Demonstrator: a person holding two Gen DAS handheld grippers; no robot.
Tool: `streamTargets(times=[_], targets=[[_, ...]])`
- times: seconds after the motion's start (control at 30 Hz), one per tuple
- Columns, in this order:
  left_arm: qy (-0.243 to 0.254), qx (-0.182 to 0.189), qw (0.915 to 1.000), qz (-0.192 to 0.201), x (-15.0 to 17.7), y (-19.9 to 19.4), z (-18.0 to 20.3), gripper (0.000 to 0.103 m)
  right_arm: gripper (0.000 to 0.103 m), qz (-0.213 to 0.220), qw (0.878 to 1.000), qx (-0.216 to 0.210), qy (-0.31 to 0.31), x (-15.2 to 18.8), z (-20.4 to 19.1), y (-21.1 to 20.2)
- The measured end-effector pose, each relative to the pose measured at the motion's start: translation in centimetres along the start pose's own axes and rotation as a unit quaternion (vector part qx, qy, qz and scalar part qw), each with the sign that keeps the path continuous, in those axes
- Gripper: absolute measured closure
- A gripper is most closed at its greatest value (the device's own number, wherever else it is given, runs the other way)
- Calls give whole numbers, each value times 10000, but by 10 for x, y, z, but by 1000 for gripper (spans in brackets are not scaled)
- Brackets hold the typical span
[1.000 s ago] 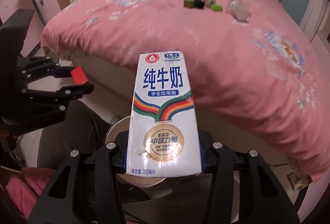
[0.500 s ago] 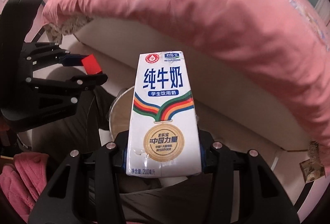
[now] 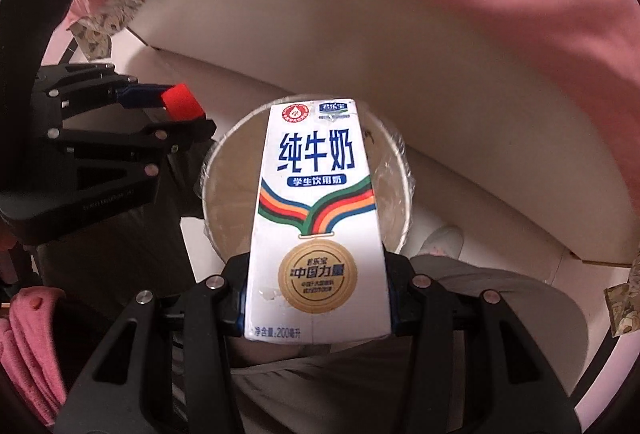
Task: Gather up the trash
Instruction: 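Carry the red block and milk carton with both tools over the white bin, then open the left tool over the bin while the right tool releases the milk carton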
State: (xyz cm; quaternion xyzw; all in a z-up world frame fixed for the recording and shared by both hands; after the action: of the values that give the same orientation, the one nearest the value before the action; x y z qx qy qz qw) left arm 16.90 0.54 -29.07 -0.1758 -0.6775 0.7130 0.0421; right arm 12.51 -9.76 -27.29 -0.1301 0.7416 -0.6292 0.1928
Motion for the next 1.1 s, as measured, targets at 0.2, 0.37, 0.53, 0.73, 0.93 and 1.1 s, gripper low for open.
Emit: streamTargets(times=[0.2,0.37,0.53,0.73,0.93,1.1], targets=[[-184,112,9992,-340,-1,32,-3,61,54,-442,9990,17,-47,1,-5,33],[-340,295,9968,-653,4,55,-3,61,54,-822,9966,81,-75,8,-1,62],[-532,452,9937,-881,5,76,-2,61,54,-1198,9928,-20,37,8,2,88],[-725,664,9875,-1235,10,102,0,61,54,-1583,9857,-367,447,4,8,120],[-912,739,9803,-1587,10,129,0,61,54,-1833,9792,-518,704,2,12,147],[-978,669,9752,-1867,13,149,2,59,54,-1918,9794,-281,564,3,22,164]])
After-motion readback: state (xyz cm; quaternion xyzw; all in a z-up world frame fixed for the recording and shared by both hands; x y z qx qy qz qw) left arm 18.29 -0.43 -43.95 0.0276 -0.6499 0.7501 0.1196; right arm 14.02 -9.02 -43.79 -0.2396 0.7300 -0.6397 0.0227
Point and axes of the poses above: each gripper's, at about its wrist camera, not at the fingertips, and y roughly the way its jaws point, z to its right, x to its underside, the point moved 8 cm from there along y, roughly the way its jaws point, and after that the axes turned 1 degree about x, right-handed, at the moved point
